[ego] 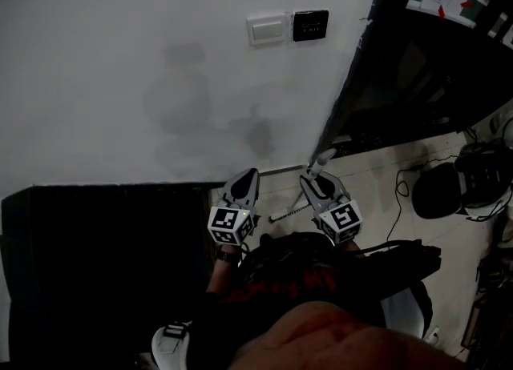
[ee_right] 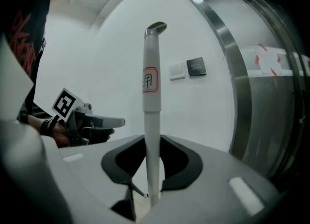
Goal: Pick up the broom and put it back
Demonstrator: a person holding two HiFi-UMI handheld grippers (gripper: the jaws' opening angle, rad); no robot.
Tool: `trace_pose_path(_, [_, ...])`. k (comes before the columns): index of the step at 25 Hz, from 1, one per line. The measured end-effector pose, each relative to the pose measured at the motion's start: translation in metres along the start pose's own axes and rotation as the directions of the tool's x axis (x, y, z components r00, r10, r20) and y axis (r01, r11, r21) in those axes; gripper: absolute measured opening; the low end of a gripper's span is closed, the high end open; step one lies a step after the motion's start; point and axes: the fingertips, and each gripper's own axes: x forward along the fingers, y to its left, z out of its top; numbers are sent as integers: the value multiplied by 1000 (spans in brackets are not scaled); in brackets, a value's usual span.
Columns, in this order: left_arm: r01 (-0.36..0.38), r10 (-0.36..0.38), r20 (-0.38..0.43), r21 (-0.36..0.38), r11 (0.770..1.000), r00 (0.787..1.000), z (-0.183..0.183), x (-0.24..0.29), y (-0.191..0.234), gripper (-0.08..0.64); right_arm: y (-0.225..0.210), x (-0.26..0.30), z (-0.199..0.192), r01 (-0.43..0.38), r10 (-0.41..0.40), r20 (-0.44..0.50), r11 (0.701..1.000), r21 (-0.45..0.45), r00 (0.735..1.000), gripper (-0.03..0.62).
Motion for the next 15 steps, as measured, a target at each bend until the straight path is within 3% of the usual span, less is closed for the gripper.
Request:
trace_pose_path(3, [8, -8, -2, 3, 1000, 1000, -1, 1, -4, 5, -3, 2, -3, -5, 5, -1, 1000, -8, 1000, 87])
trace_pose_path(8, [179, -179, -11, 6, 984, 984, -1, 4, -37, 2, -11, 17, -31, -6, 8, -80, 999, 32, 997, 89])
trace_pose_path(12, [228, -227, -67, 1, 974, 971, -14, 7, -57, 2, -28, 54, -114, -11, 17, -180, 999, 31, 983, 89])
trace_pose_path(15, [134, -140, -101, -67, 989, 985, -28, 0, -53, 2, -36, 80, -193, -5, 25, -307, 998, 67, 951, 89])
